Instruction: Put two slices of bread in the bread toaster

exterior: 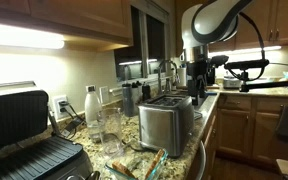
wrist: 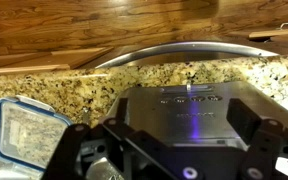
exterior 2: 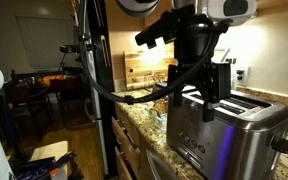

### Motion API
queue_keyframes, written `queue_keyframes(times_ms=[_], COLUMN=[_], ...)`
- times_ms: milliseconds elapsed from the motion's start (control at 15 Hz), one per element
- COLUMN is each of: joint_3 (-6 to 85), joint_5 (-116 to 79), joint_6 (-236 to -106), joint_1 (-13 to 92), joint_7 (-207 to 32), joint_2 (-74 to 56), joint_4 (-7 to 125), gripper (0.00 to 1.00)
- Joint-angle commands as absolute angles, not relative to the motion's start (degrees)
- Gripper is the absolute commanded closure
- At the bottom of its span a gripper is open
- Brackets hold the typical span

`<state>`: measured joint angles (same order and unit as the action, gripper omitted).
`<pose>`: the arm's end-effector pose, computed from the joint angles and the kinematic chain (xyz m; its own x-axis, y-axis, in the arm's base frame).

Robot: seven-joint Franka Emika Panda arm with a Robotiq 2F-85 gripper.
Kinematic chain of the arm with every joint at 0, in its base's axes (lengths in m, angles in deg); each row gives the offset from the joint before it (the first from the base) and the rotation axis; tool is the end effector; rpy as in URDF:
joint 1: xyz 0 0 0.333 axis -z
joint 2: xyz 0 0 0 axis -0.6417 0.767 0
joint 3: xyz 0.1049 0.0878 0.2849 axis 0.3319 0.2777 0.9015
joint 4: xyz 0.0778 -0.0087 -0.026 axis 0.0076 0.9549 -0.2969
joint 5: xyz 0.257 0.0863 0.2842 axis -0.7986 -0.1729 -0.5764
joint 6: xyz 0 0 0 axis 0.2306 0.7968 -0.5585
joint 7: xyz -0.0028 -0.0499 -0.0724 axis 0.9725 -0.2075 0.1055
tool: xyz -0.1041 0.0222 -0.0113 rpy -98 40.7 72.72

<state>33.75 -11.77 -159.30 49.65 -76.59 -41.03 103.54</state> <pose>0.4274 -0.1588 0.4203 0.9925 -0.1224 -0.0042 -0.1213 -0.9871 0.1045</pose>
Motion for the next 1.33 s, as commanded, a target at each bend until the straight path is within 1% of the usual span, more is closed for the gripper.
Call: queue_keyframes(times_ms=[0, 1000, 1267], joint_3=[33.71, 33.77, 35.17], joint_5=[-11.78, -11.83, -11.90], joint_6=[-159.20, -159.23, -158.55], joint_1=[49.63, 49.56, 48.66], joint_7=[-76.57, -76.65, -77.49], joint_2=[-40.98, -40.87, -40.55], joint_4=[103.47, 103.48, 103.55], gripper=[0.00, 0.00, 0.00])
